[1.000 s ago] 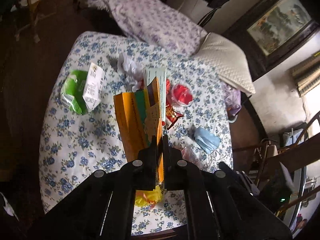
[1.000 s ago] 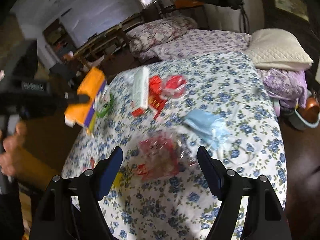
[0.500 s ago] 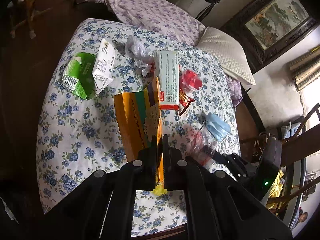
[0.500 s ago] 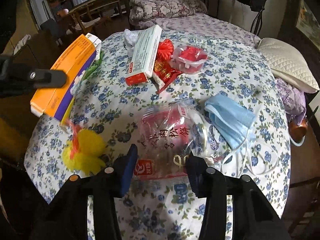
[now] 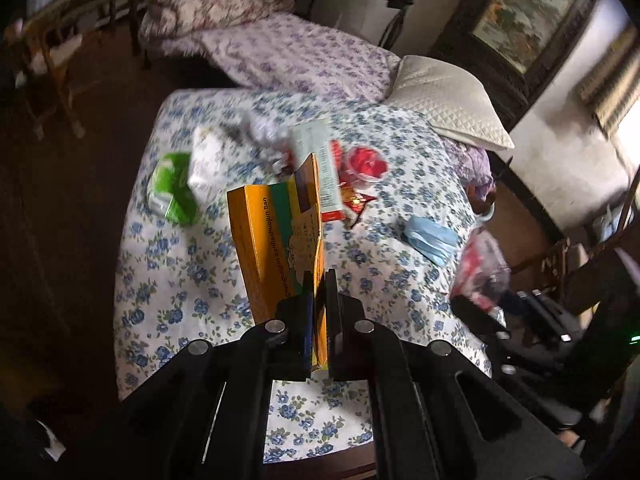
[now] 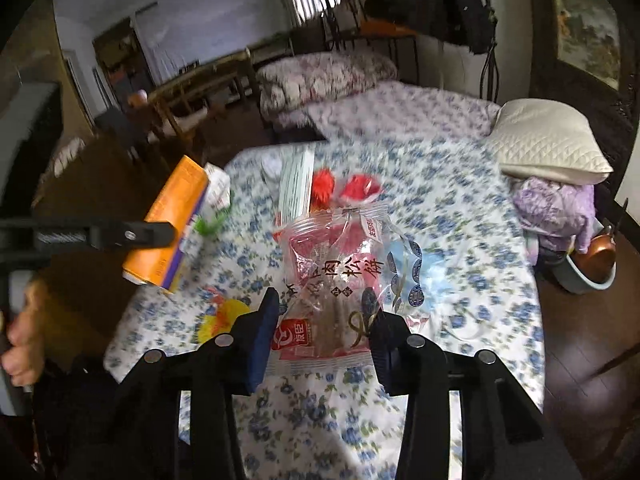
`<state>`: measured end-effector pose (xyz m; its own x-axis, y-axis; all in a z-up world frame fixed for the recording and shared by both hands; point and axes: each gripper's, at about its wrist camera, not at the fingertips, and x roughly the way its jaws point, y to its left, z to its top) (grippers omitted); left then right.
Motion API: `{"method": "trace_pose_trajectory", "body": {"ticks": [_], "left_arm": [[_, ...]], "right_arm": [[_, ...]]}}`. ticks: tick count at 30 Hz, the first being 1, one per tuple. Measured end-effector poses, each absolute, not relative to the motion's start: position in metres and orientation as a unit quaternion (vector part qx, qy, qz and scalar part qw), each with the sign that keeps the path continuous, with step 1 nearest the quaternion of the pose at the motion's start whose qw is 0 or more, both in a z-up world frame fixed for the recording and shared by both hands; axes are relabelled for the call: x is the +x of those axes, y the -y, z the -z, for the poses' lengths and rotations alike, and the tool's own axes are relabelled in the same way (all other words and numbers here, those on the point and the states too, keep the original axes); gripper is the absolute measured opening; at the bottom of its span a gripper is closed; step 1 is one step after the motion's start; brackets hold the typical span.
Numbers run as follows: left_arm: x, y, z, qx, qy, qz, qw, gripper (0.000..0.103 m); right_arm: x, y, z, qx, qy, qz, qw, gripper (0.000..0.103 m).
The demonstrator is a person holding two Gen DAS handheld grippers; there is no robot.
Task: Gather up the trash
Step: 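Carry the box and wrapper with both tools over the red wastebasket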
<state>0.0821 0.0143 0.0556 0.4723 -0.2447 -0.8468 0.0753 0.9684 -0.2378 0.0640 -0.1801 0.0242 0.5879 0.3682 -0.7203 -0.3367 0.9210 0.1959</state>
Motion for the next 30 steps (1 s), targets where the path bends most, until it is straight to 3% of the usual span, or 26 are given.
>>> {"method": "trace_pose_trajectory", "body": {"ticks": [7, 14, 22, 30], "left_arm": [[0.063, 0.067, -0.074, 0.005, -0.479, 0.155, 0.864, 0.006], [0.049, 0.168, -0.076, 0.045, -0.483, 0.254, 0.837, 0.006], [0.005, 0.308, -0.045, 0.108, -0.507, 0.379, 0.767, 0.006], [-0.035, 0.431, 0.035, 0.133, -0.573, 0.443, 0.677, 0.006]], "right_arm": [[0.016, 0.265, -0.047, 0.059, -0.378, -0.159, 0.910, 0.042], [-0.038, 0.375, -0.022, 0.125, -0.394, -0.085, 0.907, 0.042], [-0.096, 0.476, 0.053, 0.205, -0.449, 0.002, 0.870, 0.042], [-0.135, 0.549, 0.162, 0.276, -0.504, 0.090, 0.813, 0.042]]}}
